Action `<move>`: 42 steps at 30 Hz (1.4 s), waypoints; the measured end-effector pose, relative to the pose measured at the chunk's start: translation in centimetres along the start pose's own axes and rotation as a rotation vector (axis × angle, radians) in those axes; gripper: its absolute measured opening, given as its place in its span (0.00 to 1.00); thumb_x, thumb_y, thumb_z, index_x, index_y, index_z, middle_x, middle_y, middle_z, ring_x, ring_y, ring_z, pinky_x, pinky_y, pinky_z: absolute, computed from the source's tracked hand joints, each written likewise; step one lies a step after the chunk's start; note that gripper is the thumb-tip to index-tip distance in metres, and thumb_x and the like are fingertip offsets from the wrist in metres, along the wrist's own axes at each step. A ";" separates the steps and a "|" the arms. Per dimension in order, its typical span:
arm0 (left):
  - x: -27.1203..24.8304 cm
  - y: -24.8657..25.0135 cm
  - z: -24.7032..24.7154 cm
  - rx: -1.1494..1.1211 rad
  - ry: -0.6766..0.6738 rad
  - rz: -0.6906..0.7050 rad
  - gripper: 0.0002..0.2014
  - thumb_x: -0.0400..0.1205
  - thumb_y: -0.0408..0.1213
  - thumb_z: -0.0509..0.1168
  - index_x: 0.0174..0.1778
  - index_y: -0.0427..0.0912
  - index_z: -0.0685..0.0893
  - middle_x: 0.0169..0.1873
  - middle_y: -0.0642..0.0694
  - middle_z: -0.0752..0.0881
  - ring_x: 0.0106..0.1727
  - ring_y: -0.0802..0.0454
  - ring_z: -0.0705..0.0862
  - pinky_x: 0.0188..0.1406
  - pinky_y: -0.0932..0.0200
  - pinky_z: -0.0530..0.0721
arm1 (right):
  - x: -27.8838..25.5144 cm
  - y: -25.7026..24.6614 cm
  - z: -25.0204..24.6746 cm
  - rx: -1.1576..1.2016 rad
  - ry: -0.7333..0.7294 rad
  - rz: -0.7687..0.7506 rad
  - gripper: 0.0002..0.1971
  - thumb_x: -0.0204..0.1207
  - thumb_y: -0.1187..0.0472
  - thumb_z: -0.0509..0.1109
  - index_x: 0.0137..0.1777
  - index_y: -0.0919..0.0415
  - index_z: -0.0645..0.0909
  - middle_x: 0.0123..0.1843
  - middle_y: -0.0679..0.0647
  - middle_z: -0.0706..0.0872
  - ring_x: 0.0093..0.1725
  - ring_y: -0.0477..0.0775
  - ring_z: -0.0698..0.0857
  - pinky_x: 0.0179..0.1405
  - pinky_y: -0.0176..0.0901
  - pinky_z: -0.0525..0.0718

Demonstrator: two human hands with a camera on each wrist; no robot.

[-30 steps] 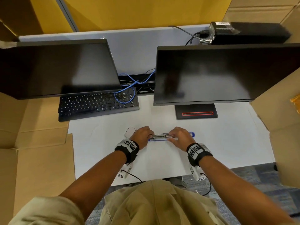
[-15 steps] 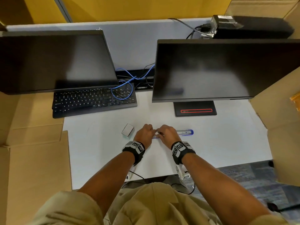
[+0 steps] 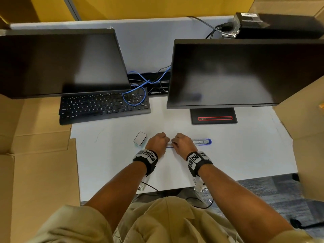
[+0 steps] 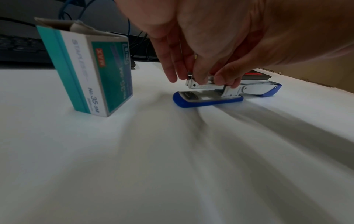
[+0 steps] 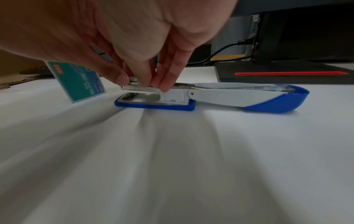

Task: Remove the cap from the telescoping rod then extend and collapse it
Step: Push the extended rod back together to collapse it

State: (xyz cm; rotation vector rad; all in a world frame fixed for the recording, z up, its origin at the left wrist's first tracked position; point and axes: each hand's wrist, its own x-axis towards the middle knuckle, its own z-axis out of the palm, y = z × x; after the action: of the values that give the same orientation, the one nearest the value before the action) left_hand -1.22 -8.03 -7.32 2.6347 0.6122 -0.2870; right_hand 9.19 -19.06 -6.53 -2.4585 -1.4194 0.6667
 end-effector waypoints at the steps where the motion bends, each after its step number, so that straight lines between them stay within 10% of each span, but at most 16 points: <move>1: 0.0 0.0 0.0 -0.003 0.010 -0.003 0.12 0.79 0.28 0.65 0.57 0.39 0.87 0.54 0.40 0.85 0.59 0.41 0.83 0.50 0.47 0.87 | 0.0 0.0 -0.1 -0.001 0.001 -0.003 0.12 0.81 0.62 0.65 0.57 0.64 0.87 0.54 0.62 0.85 0.48 0.63 0.86 0.51 0.50 0.86; 11: -0.4 -0.2 0.2 -0.053 0.040 -0.003 0.06 0.73 0.26 0.71 0.43 0.36 0.91 0.41 0.37 0.88 0.41 0.37 0.88 0.34 0.49 0.89 | -0.1 0.6 -0.8 -0.092 -0.057 -0.038 0.12 0.83 0.60 0.64 0.56 0.62 0.87 0.54 0.60 0.84 0.47 0.63 0.86 0.50 0.52 0.87; 19: -0.4 -0.2 -0.3 -0.050 0.046 -0.013 0.10 0.82 0.34 0.63 0.51 0.37 0.90 0.48 0.38 0.87 0.48 0.38 0.86 0.45 0.48 0.87 | -0.3 0.8 -0.4 -0.084 0.023 -0.057 0.13 0.82 0.61 0.66 0.63 0.63 0.83 0.56 0.61 0.85 0.48 0.65 0.87 0.49 0.53 0.86; 27: -0.8 -0.4 -0.1 -0.078 0.042 0.016 0.10 0.80 0.31 0.65 0.52 0.40 0.91 0.49 0.39 0.89 0.47 0.38 0.88 0.46 0.51 0.88 | -2.2 1.3 0.4 -0.143 0.124 -0.145 0.06 0.70 0.62 0.79 0.47 0.58 0.90 0.38 0.58 0.84 0.41 0.61 0.84 0.27 0.47 0.85; 38: -1.5 -1.1 0.1 -0.086 -0.047 -0.106 0.24 0.76 0.40 0.72 0.68 0.45 0.80 0.59 0.45 0.84 0.59 0.43 0.84 0.58 0.51 0.85 | -3.6 7.9 -3.0 -0.304 0.069 0.205 0.27 0.69 0.60 0.77 0.69 0.58 0.76 0.69 0.59 0.80 0.68 0.64 0.76 0.66 0.60 0.73; 42: -1.4 -1.2 0.9 -0.084 -0.062 -0.130 0.20 0.76 0.38 0.72 0.65 0.43 0.82 0.58 0.44 0.83 0.60 0.45 0.82 0.58 0.53 0.83 | -3.9 10.0 -3.9 -0.410 -0.049 0.289 0.23 0.72 0.64 0.72 0.68 0.56 0.75 0.66 0.57 0.81 0.67 0.62 0.78 0.69 0.60 0.72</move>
State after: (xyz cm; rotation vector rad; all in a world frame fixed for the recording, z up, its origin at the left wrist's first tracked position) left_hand -3.08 -7.96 -8.11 2.5006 0.7587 -0.3725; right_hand 17.01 -27.38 -6.13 -3.0265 -1.3398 0.5342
